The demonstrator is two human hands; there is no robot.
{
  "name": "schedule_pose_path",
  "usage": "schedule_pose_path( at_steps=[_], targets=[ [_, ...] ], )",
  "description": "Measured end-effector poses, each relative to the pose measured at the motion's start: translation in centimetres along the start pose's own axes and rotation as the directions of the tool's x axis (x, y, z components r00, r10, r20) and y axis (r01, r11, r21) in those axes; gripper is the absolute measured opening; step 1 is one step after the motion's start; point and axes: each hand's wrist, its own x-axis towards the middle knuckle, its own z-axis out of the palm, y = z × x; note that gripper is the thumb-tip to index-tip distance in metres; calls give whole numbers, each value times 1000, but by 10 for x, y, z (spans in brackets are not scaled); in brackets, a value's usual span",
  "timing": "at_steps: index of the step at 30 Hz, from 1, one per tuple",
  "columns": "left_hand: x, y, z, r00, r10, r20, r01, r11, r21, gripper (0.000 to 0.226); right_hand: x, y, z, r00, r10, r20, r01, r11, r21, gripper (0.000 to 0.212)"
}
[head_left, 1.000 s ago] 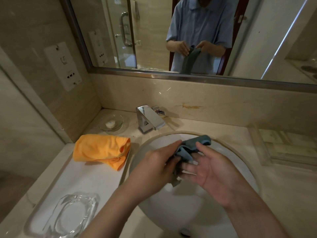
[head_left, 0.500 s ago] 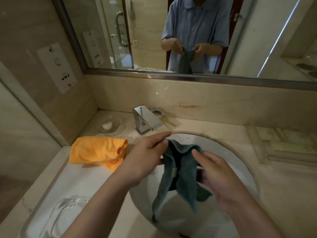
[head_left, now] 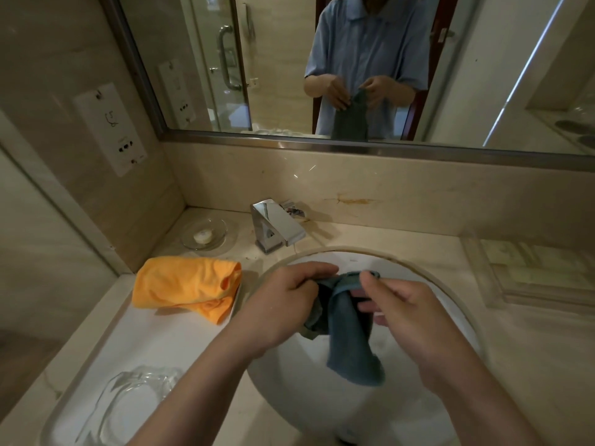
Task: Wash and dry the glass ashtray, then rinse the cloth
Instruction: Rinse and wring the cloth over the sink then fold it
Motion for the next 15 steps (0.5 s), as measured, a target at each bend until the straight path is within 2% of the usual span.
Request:
schedule_pose_path(
  at_steps=[5,11,13,15],
  targets=[
    [-6,-6,6,997,48,67,-38,990,-136,44,0,-5,-2,999,53,4,-51,912,407,19],
    [-12,-8,4,988,105,109,-68,951,-303,52,-4,-10,-3,999,32,-1,-25,810,586,19],
    [-11,-11,3,983,122,134,-81,958,-276,55,-6,-11,-3,1000,21,-7,-12,791,612,18],
    [-9,-11,3,985,138,102,-124,983,-135,58,-8,-14,-4,1000,-8,4,3,769,639,20]
  ],
)
